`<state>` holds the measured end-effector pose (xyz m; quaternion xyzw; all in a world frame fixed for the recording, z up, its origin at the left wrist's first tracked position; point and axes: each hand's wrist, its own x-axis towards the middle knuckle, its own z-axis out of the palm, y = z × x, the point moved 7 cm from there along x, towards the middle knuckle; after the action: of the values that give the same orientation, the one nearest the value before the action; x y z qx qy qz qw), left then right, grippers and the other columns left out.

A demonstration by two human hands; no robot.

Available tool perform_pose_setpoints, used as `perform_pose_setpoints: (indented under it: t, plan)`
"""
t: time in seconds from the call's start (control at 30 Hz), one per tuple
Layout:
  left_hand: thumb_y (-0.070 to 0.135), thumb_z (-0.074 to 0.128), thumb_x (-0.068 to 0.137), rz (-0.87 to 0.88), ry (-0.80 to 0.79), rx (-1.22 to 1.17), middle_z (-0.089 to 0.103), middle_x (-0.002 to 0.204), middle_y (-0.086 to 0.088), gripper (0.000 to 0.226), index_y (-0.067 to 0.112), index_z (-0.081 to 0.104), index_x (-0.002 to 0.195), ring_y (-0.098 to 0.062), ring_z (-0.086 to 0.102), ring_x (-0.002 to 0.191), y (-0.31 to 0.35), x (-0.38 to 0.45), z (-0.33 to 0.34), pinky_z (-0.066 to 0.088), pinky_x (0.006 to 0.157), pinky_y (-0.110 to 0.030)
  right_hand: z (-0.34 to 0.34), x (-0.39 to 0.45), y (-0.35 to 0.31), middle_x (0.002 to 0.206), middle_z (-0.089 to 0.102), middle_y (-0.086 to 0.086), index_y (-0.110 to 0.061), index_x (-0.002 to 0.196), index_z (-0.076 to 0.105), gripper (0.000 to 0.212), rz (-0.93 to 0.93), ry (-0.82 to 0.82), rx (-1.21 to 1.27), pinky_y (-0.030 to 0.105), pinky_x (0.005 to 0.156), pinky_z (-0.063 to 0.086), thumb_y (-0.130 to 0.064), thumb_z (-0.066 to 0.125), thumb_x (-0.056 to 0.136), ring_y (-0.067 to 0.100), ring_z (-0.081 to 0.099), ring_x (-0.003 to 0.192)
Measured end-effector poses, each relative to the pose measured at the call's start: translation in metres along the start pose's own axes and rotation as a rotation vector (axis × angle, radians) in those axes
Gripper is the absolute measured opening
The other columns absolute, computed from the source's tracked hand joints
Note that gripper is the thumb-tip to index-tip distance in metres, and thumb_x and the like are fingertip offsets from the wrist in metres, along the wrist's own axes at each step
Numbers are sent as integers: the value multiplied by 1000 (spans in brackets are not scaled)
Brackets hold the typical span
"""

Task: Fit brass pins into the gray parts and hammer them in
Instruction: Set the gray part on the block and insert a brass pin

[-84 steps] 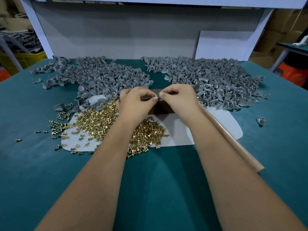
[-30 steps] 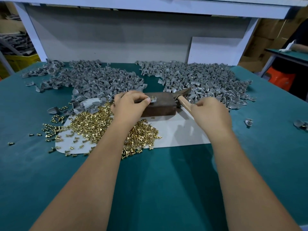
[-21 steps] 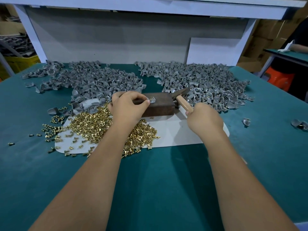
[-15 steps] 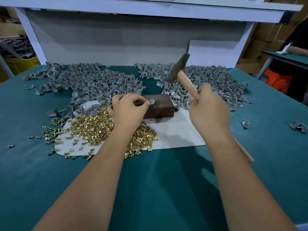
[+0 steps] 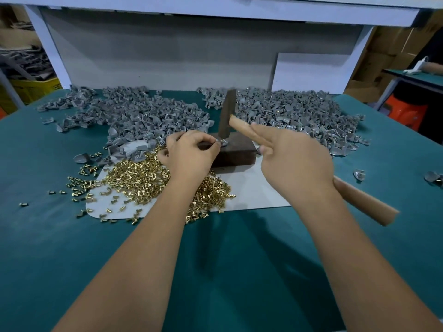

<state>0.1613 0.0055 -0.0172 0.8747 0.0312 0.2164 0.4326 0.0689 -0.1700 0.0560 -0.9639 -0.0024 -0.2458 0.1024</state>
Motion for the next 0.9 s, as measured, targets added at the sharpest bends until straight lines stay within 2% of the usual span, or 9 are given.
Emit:
perform_pose_setpoints:
  t: [0.17,0.3,0.4,0.47,0.53,0.63,0.7,0.8,0.9]
  plan:
    - [46,76,80,-7,29,34,56,92,28,23,43,61,63,-14,33,129,1,-1,0,3,73,-29,-13,2,-2,78,57,1,-51,134,42,49,14,198,-12,29,53,32,-26,51,94,25,49,62]
    - [50,74,80,-9,15,40,56,93,30,21,42,62,64,-11,31,129,1,-1,-1,4,72,-29,2,0,-9,92,66,1,-59,134,34,57,-68,44,-75,29,54,30,-22,50,94,27,57,72]
    - [48,75,81,-3,23,41,58,94,28,17,41,64,68,-12,31,130,3,-2,-1,3,77,-29,-13,4,-8,78,64,4,-54,133,42,53,-48,182,-55,25,46,22,-22,55,92,28,53,61]
    - [47,74,82,11,18,29,60,95,27,14,41,66,71,-14,32,129,2,-2,1,6,81,-31,-18,2,-8,68,49,1,-48,134,44,52,-15,253,-89,23,45,17,-23,56,90,24,41,54]
    - [47,74,82,6,14,15,64,101,25,16,41,65,69,-14,32,129,1,-2,1,7,81,-32,-7,-1,-9,68,43,-1,-51,136,39,58,-27,183,-159,26,47,20,-21,56,89,26,44,56]
    - [49,72,82,-1,1,17,65,106,27,21,44,61,64,-13,32,129,1,-1,2,6,76,-31,8,-3,-5,79,59,1,-55,137,31,61,-27,35,-146,28,49,24,-19,52,91,26,51,64]
    - [47,74,81,2,29,3,67,106,25,19,43,63,66,-11,32,129,1,-2,1,8,80,-30,-5,3,-4,69,49,-1,-55,135,30,61,-4,133,-118,25,45,18,-21,53,91,23,40,56]
    - [47,74,81,24,41,9,68,104,24,11,41,69,73,-12,33,128,-1,-1,2,12,88,-36,-20,4,-5,68,42,-3,-50,134,40,57,14,292,-66,25,47,23,-20,58,89,22,38,52]
    - [48,74,80,22,50,25,62,96,29,14,44,66,70,-12,35,128,-1,-1,0,8,79,-31,-5,-1,-9,76,56,3,-54,136,33,62,-42,166,-135,29,53,30,-21,55,90,27,48,57]
